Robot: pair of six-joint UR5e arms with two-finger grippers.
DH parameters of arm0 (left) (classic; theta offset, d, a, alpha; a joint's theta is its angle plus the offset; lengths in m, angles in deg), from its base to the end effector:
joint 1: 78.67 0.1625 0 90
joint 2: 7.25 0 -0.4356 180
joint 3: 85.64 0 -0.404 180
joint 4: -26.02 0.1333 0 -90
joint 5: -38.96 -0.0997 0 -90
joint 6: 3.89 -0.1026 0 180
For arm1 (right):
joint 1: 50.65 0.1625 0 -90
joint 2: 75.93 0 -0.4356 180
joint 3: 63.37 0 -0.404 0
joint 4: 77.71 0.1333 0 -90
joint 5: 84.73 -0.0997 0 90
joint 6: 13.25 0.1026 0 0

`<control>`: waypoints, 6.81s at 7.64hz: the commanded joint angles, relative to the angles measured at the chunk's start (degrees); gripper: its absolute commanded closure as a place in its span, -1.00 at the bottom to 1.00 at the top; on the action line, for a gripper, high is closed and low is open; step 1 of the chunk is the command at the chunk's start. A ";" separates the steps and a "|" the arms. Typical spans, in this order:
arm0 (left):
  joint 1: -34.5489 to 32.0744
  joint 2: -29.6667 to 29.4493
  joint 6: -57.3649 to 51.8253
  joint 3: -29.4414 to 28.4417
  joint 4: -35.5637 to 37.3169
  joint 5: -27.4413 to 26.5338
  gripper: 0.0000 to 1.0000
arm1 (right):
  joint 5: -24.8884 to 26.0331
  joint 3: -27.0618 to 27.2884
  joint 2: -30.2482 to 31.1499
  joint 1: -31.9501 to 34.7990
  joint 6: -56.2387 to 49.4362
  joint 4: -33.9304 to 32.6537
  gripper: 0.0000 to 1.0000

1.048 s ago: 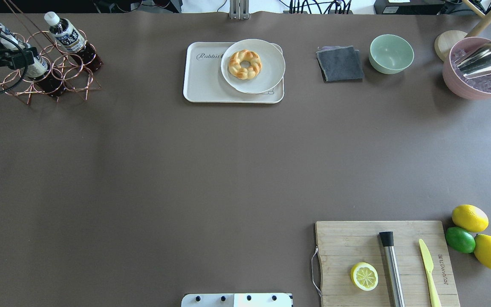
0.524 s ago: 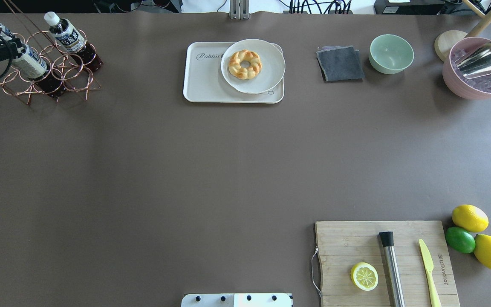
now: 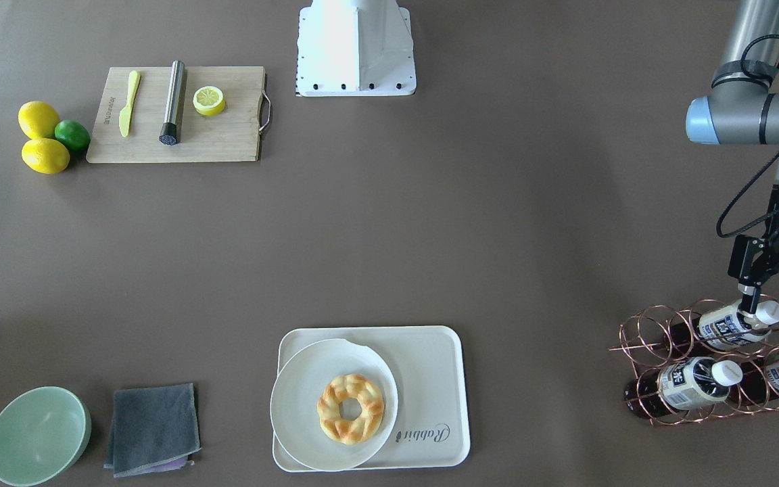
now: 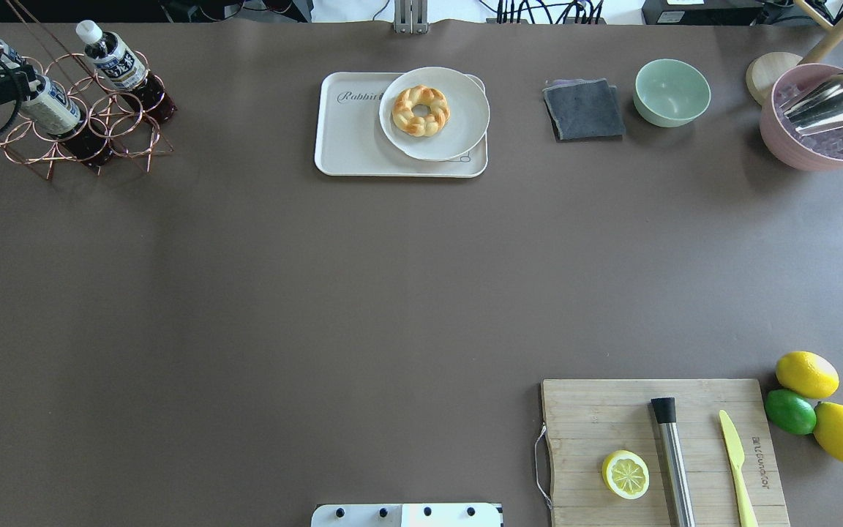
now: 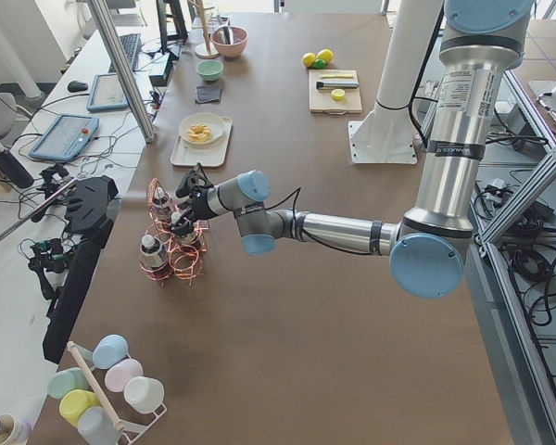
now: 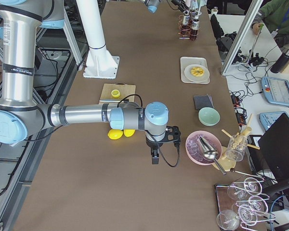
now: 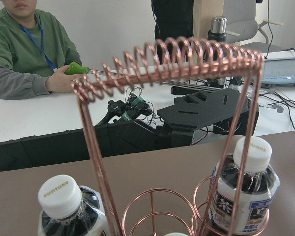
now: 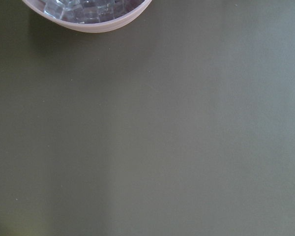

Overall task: Place tea on tray
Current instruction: 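Reach the left gripper into the copper rack and grasp a tea bottle, then lift the dark tea bottle up out of the rack with the left gripper, then carry the bottle with the left gripper toward the middle of the table, then lower the bottle upright onto the table and open the left gripper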

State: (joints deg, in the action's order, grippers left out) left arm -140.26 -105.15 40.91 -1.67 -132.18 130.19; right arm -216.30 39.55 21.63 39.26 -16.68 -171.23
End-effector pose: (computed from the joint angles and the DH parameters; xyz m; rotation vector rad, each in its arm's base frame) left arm 0.1673 -0.5849 0.5220 0.9732 0.7463 -0.2363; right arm 0.0645 -0.4471 0.6301 0.0518 -0.7244 -0.0704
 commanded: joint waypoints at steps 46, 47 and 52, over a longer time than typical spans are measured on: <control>44.28 -23.22 -11.23 22.29 31.11 -26.98 0.35 | -0.18 -0.26 0.44 0.00 -0.09 -0.09 -1.00; 44.28 -23.22 -11.23 22.29 31.11 -26.98 -0.21 | -0.18 -0.27 0.44 0.00 -0.09 -0.09 -1.00; 44.28 -23.57 -10.88 24.56 30.32 -26.64 -0.93 | -0.18 -0.18 0.44 0.00 -0.09 -0.09 -1.00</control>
State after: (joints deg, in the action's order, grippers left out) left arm -95.98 -128.48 29.74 21.19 -101.15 103.26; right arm -216.48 39.28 22.07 39.26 -16.76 -171.31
